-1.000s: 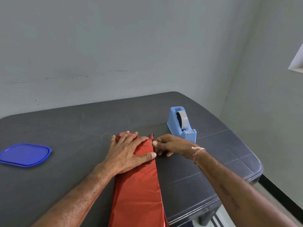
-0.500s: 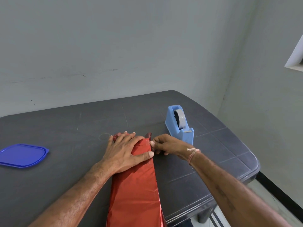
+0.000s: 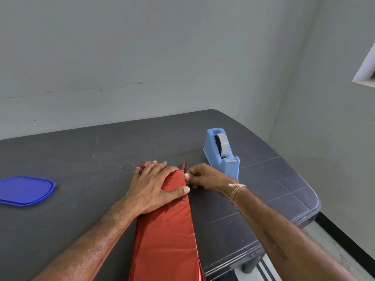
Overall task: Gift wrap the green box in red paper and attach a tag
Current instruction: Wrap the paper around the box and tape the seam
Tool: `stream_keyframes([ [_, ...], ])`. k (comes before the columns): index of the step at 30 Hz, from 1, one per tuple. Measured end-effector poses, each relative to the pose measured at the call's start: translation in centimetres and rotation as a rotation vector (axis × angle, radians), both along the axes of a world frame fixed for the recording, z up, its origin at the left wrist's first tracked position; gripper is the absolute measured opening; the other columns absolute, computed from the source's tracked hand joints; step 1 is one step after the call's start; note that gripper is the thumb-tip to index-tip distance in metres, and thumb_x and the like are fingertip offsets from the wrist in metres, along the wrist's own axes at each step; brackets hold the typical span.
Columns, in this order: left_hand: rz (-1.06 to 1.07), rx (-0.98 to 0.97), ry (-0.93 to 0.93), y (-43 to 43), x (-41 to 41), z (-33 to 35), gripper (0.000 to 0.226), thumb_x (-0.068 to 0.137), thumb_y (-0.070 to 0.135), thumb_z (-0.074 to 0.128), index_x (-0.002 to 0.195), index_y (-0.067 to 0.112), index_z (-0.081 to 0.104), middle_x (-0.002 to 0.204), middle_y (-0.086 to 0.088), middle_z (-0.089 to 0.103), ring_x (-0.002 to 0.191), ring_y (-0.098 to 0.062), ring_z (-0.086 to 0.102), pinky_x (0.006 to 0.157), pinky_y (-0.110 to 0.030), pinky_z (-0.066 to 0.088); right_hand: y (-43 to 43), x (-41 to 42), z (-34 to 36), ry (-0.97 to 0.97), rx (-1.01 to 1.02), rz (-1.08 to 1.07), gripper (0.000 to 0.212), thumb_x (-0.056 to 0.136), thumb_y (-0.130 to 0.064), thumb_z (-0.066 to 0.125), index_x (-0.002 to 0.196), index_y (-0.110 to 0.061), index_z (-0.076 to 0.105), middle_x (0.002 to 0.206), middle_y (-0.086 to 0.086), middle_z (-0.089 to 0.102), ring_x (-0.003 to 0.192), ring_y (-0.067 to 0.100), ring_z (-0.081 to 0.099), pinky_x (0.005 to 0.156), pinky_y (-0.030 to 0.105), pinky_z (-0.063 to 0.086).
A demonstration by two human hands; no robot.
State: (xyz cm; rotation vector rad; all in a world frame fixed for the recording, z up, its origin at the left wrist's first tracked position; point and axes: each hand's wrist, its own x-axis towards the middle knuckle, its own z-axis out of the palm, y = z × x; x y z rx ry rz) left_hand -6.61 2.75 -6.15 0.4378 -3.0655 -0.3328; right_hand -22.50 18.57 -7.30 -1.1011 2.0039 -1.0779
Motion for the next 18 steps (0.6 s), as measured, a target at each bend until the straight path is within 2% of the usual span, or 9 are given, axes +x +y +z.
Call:
stream_keyframes([
  [4, -0.003, 0.010, 0.017, -0.05, 0.02, -0.13, 0.113, 0.056, 0.107, 0.006, 0.151, 0.050, 0.029, 0.167, 0.008, 0.021, 0.156, -0.017, 0.009, 0.124, -0.054, 0.007, -0.05, -0.06, -0.39, -0.018, -0.027, -0.008, 0.031, 0.103, -0.029, 0.060, 0.073, -0.023, 0.063, 0.061, -0.021, 0.063, 0.063, -0.004, 0.056, 0.063, 0.008, 0.044],
  [12, -0.003, 0.008, 0.002, -0.08, -0.01, -0.09, 0.113, 0.056, 0.107, 0.006, 0.151, 0.050, 0.027, 0.168, 0.008, 0.020, 0.156, -0.018, 0.008, 0.125, -0.053, 0.006, -0.10, 0.02, -0.48, -0.018, -0.042, 0.000, 0.030, 0.103, -0.022, 0.060, 0.074, -0.022, 0.062, 0.058, -0.022, 0.063, 0.060, -0.006, 0.057, 0.061, 0.007, 0.044],
  [18, -0.007, 0.005, -0.002, -0.07, 0.01, -0.09, 0.114, 0.057, 0.107, 0.005, 0.152, 0.049, 0.027, 0.168, 0.008, 0.020, 0.156, -0.018, 0.008, 0.125, -0.054, 0.006, -0.25, -0.05, -0.44, 0.005, -0.059, 0.023, 0.026, 0.103, -0.025, 0.061, 0.077, -0.023, 0.065, 0.067, -0.016, 0.063, 0.065, -0.001, 0.057, 0.063, 0.009, 0.047],
])
